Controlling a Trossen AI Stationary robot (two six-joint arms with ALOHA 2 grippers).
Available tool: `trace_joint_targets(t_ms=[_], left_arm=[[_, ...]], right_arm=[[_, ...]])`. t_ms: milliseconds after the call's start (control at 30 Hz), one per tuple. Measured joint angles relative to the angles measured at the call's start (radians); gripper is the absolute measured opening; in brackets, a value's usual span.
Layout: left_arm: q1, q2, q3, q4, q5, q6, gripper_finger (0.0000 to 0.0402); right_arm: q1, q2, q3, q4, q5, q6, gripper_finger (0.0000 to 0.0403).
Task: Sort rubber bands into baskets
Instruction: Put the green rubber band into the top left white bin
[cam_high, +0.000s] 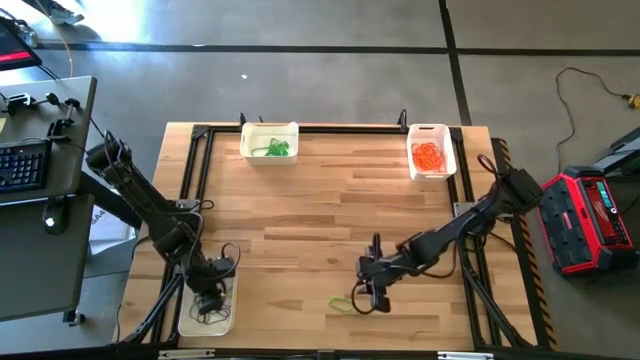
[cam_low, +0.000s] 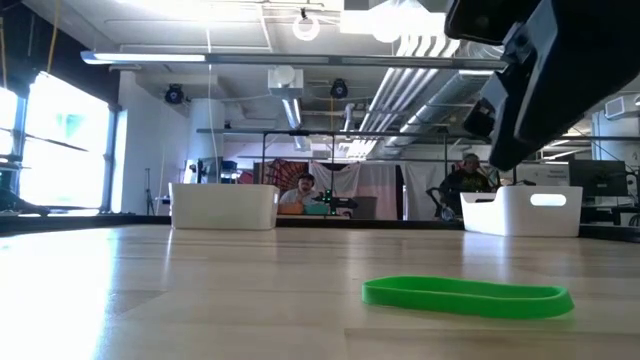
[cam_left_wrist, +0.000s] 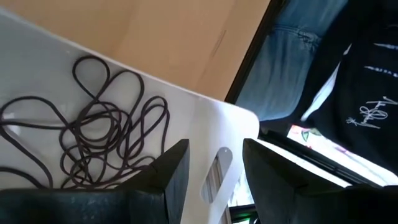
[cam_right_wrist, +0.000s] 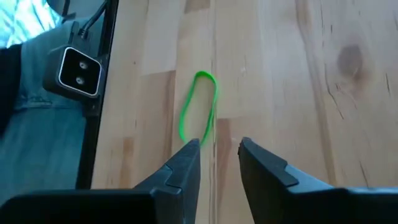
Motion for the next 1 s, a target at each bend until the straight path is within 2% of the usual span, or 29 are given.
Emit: trace_joint_targets(t_ms=[67, 267, 500, 667, 867, 1000], left_arm=[[0.008, 0.0, 0.0, 0.0, 0.0, 0.001, 0.0143], [0.015, 0.0, 0.0, 0.0, -0.013, 0.035, 0.0143], [0.015, 0.0, 0.0, 0.015, -0.054, 0.028, 0.0143], [0.014, 0.001, 0.0, 0.055, -0.062, 0.025, 0.0143], [0.014, 0.004, 0.0, 0.069, -0.062, 0.009, 0.0143], [0.014, 0.011, 0.0, 0.076, -0.069, 0.017, 0.0143]], right_arm=[[0.016, 0.0, 0.0, 0.0, 0.012, 0.009, 0.0101], [0.096, 0.05, 0.0, 0.004, 0.073, -0.101, 0.0126], [0.121, 0.132, 0.0, 0.091, 0.112, -0.137, 0.0197], [0.106, 0.159, 0.0, 0.161, 0.108, -0.234, 0.0237], [0.077, 0.189, 0.001, 0.19, 0.08, -0.331, 0.023], [0.066, 0.241, 0.001, 0.239, -0.002, -0.33, 0.0211]])
